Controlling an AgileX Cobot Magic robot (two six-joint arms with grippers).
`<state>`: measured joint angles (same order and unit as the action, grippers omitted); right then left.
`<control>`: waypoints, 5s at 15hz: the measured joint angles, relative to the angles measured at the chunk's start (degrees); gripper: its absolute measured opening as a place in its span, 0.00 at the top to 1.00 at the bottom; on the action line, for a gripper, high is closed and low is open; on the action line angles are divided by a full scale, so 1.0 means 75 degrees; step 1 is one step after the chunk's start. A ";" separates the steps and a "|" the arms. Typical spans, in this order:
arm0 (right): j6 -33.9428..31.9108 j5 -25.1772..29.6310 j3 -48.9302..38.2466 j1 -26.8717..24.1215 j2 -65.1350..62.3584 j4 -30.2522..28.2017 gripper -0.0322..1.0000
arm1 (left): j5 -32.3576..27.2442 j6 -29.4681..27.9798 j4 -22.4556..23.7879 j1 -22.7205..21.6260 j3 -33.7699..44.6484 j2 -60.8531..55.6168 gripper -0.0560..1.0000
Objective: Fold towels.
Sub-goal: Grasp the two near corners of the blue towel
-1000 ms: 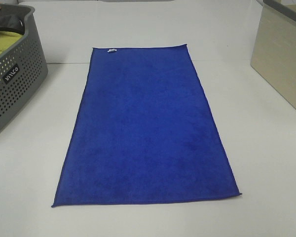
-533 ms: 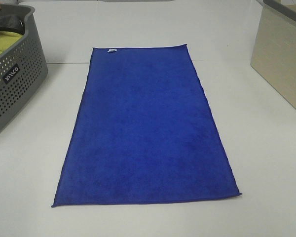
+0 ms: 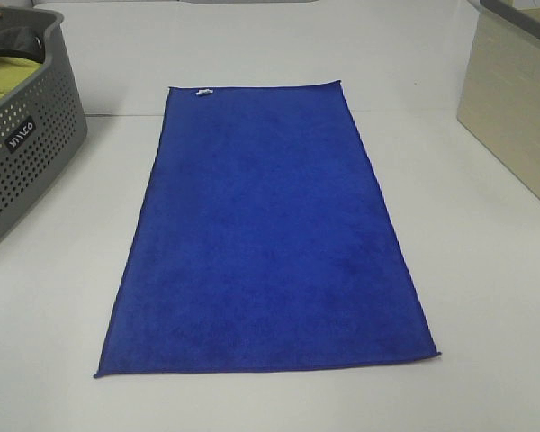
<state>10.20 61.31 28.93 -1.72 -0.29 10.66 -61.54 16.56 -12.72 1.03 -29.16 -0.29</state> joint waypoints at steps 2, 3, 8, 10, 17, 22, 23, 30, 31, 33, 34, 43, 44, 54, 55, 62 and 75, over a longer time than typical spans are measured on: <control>0.0000 0.0000 0.0000 0.0000 0.0000 0.0000 0.23 | 0.0000 0.0000 0.0000 0.0000 0.0000 0.0000 0.38; 0.0000 0.0000 0.0000 0.0000 0.0000 0.0000 0.23 | 0.0000 0.0000 0.0000 0.0000 0.0000 0.0000 0.38; 0.0000 0.0000 0.0000 0.0000 0.0000 0.0000 0.23 | 0.0000 0.0000 0.0000 0.0000 0.0000 0.0000 0.38; 0.0000 0.0000 0.0000 0.0000 0.0000 0.0000 0.23 | 0.0000 0.0000 0.0000 0.0000 0.0000 0.0000 0.38; 0.0000 0.0000 0.0000 0.0000 0.0000 0.0000 0.23 | 0.0000 0.0000 0.0000 0.0000 0.0000 0.0000 0.38; 0.0000 0.0000 0.0000 0.0000 0.0000 0.0000 0.23 | 0.0000 0.0000 0.0000 0.0000 0.0000 0.0000 0.38; 0.0000 0.0000 0.0000 0.0000 0.0000 0.0000 0.23 | 0.0000 0.0000 0.0000 0.0000 0.0000 0.0000 0.38; 0.0000 0.0000 0.0000 0.0000 0.0000 0.0000 0.23 | 0.0000 0.0000 -0.0390 0.0000 0.0000 0.0000 0.38; 0.0000 0.0000 0.0000 0.0000 0.0000 0.0000 0.23 | 0.0000 0.0000 -0.0390 0.0000 0.0000 0.0000 0.38; 0.0000 0.0000 0.0000 0.0000 0.0000 0.0000 0.23 | 0.0008 -0.0008 -0.0390 0.0000 0.0000 0.0000 0.38; 0.0000 0.0000 0.0000 0.0000 0.0000 0.0000 0.23 | 0.0008 -0.0015 -0.0390 0.0000 0.0000 0.0000 0.38; -0.1199 -0.1031 0.0260 0.0000 0.2277 0.0000 0.23 | 0.3422 -0.1650 -0.1161 0.0000 0.0023 0.1681 0.38; -0.1421 -0.1329 0.0397 0.0000 0.2865 0.0015 0.23 | 0.3782 -0.1650 -0.1505 0.0000 0.0023 0.2376 0.38; -0.1115 -0.1742 0.2208 0.0000 0.8617 0.0420 0.26 | 0.2979 0.1704 -0.5302 0.0000 -0.1154 0.9725 0.38; -0.0749 -0.1742 0.2208 0.0000 0.9045 0.0848 0.26 | 0.2964 0.1879 -0.5485 0.0000 -0.1176 1.0298 0.38; 0.1856 -0.2017 0.2215 0.0000 1.1727 0.3415 0.26 | 0.3254 0.3445 -0.6715 0.0000 -0.1192 1.2819 0.38; 0.3697 -0.3522 0.1536 0.0000 1.3216 0.4958 0.26 | 0.4507 0.3789 -0.6929 0.1039 -0.1199 1.3896 0.38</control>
<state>37.93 34.89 40.45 -1.72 98.84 47.84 -27.73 44.98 -64.69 8.82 -38.16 103.93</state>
